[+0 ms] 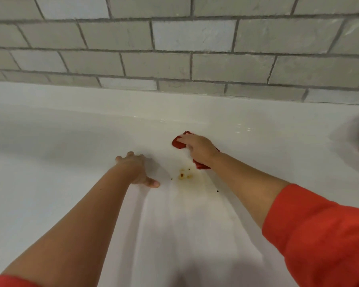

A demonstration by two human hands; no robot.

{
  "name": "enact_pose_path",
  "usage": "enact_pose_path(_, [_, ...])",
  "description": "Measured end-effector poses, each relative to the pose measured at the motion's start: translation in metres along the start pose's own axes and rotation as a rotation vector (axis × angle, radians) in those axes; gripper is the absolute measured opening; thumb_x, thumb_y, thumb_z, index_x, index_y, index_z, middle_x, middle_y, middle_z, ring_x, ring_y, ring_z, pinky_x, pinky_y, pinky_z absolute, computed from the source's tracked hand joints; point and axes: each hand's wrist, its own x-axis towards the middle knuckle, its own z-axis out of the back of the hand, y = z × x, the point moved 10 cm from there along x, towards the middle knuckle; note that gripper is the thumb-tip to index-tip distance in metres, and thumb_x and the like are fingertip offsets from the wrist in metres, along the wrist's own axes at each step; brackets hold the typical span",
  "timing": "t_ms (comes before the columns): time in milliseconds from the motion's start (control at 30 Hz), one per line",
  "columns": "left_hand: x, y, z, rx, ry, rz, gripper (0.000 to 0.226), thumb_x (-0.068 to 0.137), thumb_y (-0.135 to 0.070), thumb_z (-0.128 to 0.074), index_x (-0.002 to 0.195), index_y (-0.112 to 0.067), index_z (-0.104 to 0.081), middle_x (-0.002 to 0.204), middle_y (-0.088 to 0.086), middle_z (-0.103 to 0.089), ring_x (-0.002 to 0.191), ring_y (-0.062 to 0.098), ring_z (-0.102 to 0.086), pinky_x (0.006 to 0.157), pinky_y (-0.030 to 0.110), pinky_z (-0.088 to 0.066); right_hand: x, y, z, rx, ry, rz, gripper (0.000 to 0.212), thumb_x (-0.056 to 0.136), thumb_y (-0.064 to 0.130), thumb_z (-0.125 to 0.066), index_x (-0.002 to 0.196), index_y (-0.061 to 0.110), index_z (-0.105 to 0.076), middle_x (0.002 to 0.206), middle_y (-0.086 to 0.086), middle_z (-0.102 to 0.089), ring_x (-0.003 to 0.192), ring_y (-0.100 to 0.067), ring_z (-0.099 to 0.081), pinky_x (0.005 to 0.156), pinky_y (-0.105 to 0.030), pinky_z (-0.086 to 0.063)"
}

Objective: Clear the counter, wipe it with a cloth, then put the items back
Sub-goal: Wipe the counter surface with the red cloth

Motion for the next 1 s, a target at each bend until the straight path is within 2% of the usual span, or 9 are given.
enact_pose_path(33, [0.000,0.000,0.000,-0.002,-0.004,-0.007,0.094,0.077,-0.062,-0.061,0.147,-0.017,-0.019,0.143,0.009,-0.028,0.131,0.032,-0.029,0.105,0.033,-0.030,-0.009,0.004,-0.007,0.074,0.025,0.014,0.036,0.093,0.014,-0.048,0.126,0.021,-0.061,0.128,-0.003,-0.057,0.095,-0.023,-0.058,0.083,-0.017,-0.049])
enact_pose_path(100, [-0.001,0.001,-0.002,-0.003,-0.003,-0.012,0.095,0.077,-0.063,-0.059,0.148,-0.017,-0.017,0.144,0.009,-0.028,0.131,0.031,-0.029,0.106,0.033,-0.029,-0.028,0.013,-0.015,0.120,0.064,0.048,0.029,0.092,0.019,-0.050,0.116,0.021,-0.067,0.119,-0.004,-0.063,0.105,-0.026,-0.062,0.098,-0.028,-0.047])
enact_pose_path(200, [-0.003,0.003,-0.003,-0.021,0.004,0.004,0.098,0.074,-0.065,-0.061,0.148,-0.017,-0.018,0.144,0.008,-0.027,0.131,0.032,-0.028,0.107,0.034,-0.029,-0.052,0.028,-0.003,0.089,0.060,0.149,0.034,0.096,-0.001,-0.042,0.121,0.009,-0.063,0.120,0.006,-0.060,0.109,-0.008,-0.055,0.089,0.001,-0.034])
enact_pose_path(267, [-0.004,0.003,-0.002,-0.031,0.003,0.003,0.097,0.075,-0.065,-0.061,0.148,-0.016,-0.019,0.143,0.008,-0.028,0.131,0.032,-0.028,0.107,0.033,-0.028,-0.061,0.023,0.023,0.174,0.018,0.126,0.034,0.096,-0.004,-0.040,0.122,0.004,-0.061,0.115,0.004,-0.059,0.106,-0.006,-0.053,0.082,0.006,-0.033])
enact_pose_path(367, [-0.007,0.000,0.001,-0.033,-0.011,-0.020,0.092,0.079,-0.062,-0.058,0.147,-0.014,-0.021,0.143,0.008,-0.029,0.132,0.030,-0.028,0.107,0.032,-0.027,-0.069,-0.022,0.083,0.292,-0.192,-0.012,0.035,0.098,-0.002,-0.037,0.123,0.006,-0.060,0.120,-0.005,-0.061,0.106,-0.013,-0.055,0.080,-0.004,-0.039])
enact_pose_path(433, [-0.009,-0.002,0.002,-0.023,-0.018,-0.035,0.088,0.081,-0.061,-0.057,0.147,-0.014,-0.022,0.144,0.008,-0.030,0.132,0.029,-0.027,0.107,0.032,-0.026,-0.076,-0.061,0.108,0.178,-0.291,-0.110,0.037,0.099,0.002,-0.036,0.125,0.012,-0.059,0.128,-0.007,-0.059,0.116,-0.020,-0.054,0.089,-0.016,-0.038])
enact_pose_path(533, [-0.009,-0.005,0.002,-0.014,-0.024,-0.055,0.083,0.083,-0.059,-0.055,0.146,-0.014,-0.024,0.144,0.008,-0.032,0.132,0.028,-0.026,0.106,0.032,-0.026,-0.084,-0.085,0.105,0.020,-0.329,-0.158,0.037,0.099,0.004,-0.037,0.131,0.011,-0.054,0.136,-0.006,-0.054,0.127,-0.023,-0.047,0.098,-0.017,-0.030])
enact_pose_path(800, [-0.003,0.002,0.000,-0.035,-0.031,-0.022,0.093,0.077,-0.064,-0.058,0.147,-0.013,-0.022,0.142,0.009,-0.030,0.130,0.029,-0.029,0.105,0.032,-0.027,-0.067,-0.024,0.026,-0.340,-0.134,-0.010,0.047,0.101,0.018,-0.035,0.147,0.011,-0.028,0.155,-0.004,-0.024,0.145,-0.018,-0.019,0.116,-0.025,-0.013])
enact_pose_path(1000, [-0.004,0.006,0.002,-0.137,-0.091,-0.020,0.094,0.075,-0.061,-0.063,0.146,-0.014,-0.025,0.142,0.010,-0.032,0.130,0.031,-0.031,0.106,0.034,-0.029,-0.085,0.041,-0.014,-0.189,-0.070,0.131,0.042,0.097,0.005,-0.039,0.138,0.011,-0.046,0.146,-0.004,-0.041,0.136,-0.019,-0.036,0.107,-0.013,-0.019])
